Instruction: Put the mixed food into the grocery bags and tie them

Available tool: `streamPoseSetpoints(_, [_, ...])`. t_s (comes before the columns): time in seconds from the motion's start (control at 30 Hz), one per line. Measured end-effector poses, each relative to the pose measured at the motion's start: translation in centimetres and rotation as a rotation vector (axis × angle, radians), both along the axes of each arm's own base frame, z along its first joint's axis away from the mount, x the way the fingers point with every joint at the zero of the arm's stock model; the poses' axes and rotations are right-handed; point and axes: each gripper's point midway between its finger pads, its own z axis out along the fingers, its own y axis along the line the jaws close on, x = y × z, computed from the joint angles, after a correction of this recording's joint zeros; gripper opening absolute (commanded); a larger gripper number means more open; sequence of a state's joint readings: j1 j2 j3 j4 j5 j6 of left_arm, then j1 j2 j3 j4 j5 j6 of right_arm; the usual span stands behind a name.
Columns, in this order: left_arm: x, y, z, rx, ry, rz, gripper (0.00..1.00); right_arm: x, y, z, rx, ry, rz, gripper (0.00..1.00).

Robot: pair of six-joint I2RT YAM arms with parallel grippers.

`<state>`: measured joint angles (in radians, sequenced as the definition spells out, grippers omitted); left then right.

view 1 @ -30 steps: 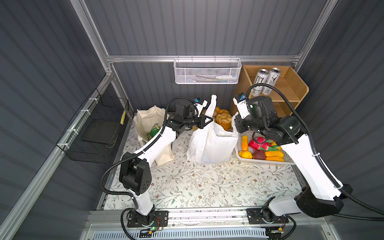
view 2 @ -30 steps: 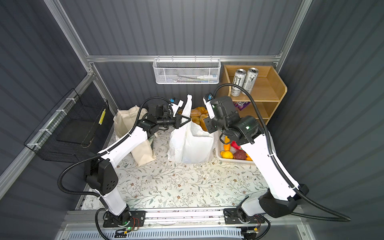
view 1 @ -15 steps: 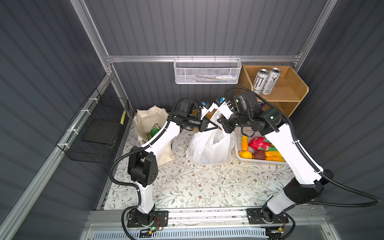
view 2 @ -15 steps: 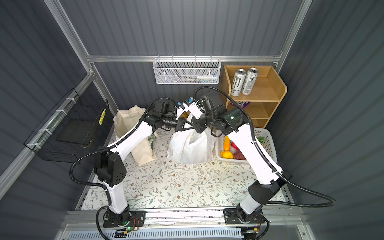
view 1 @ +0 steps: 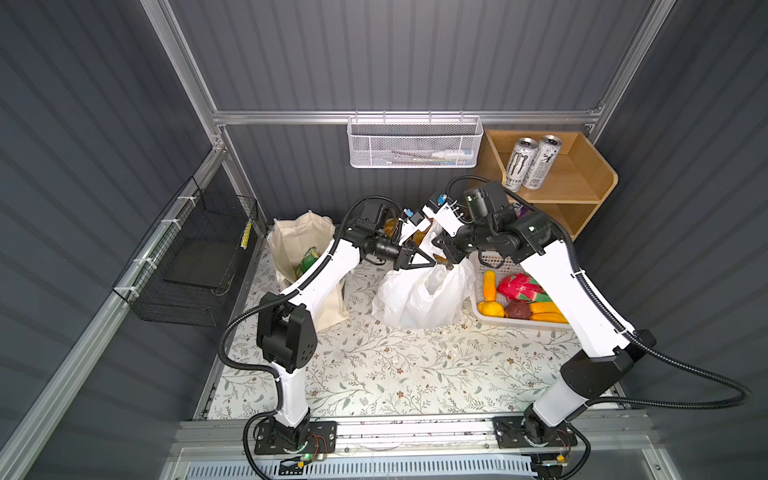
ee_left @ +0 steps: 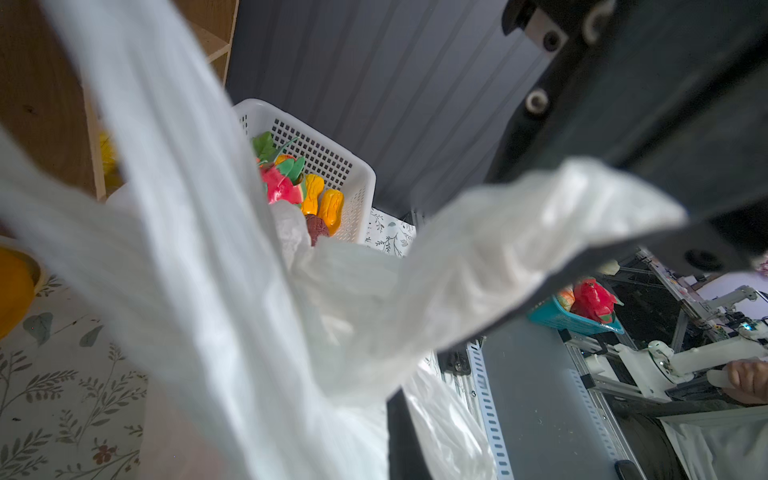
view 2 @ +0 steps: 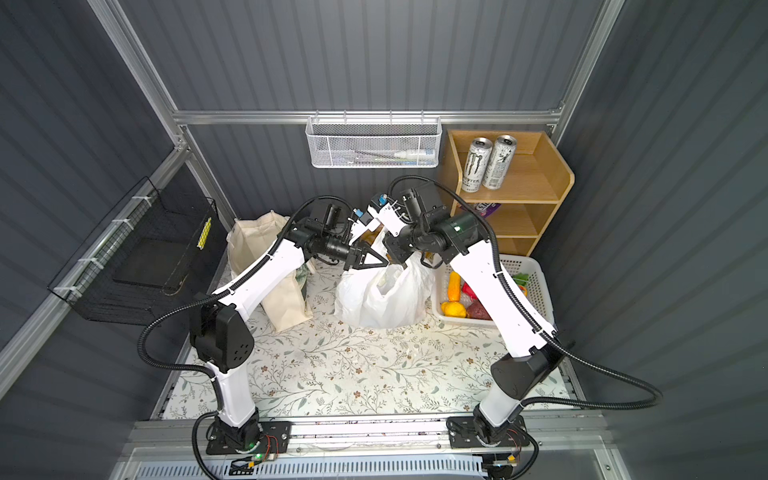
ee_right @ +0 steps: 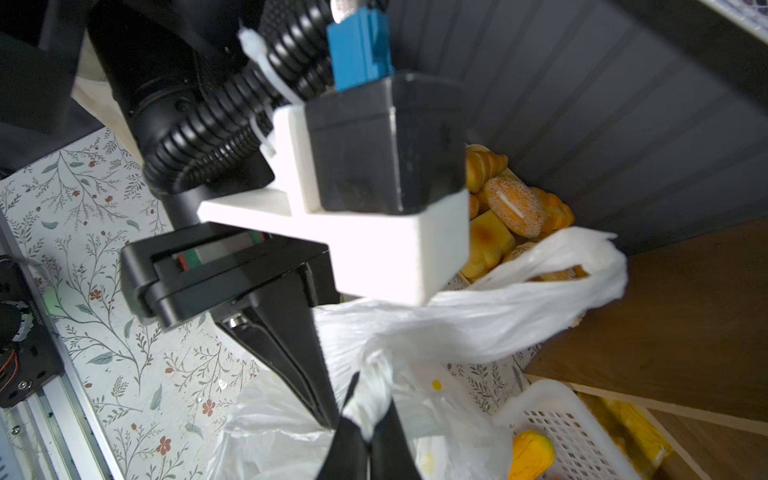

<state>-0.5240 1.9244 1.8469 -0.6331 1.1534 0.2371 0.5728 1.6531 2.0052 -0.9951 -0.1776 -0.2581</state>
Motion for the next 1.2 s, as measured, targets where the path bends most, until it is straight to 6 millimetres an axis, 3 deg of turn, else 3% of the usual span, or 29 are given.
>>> streamPoseSetpoints(0.27, [0.8, 0.0, -0.4, 0.003, -0.053, 0.057, 0.08, -0.9, 1.0, -0.8, 0.024, 0.05, 0.032, 0.0])
streamPoseSetpoints(0.43, [0.9, 0.6, 0.0, -0.006, -0.105, 0.129, 0.32, -1.1, 1.2, -1.1, 0.024, 0.058, 0.033, 0.0])
streamPoseSetpoints(0.53, [0.6, 0.9, 1.3, -0.037, -0.145, 0.149, 0.37, -1.0, 1.2, -1.1, 0.026, 0.056, 0.03, 0.0])
streamPoseSetpoints(0.7, [0.5, 0.9, 2.7, -0.078, -0.187, 0.152, 0.38, -1.0, 1.2, -1.0, 0.032, 0.055, 0.025, 0.0])
streamPoseSetpoints(1.2, [0.3, 0.6, 3.0, -0.109, -0.151, 0.126, 0.37, -1.3, 3.0, 0.4, 0.096, 0.05, 0.047, 0.0])
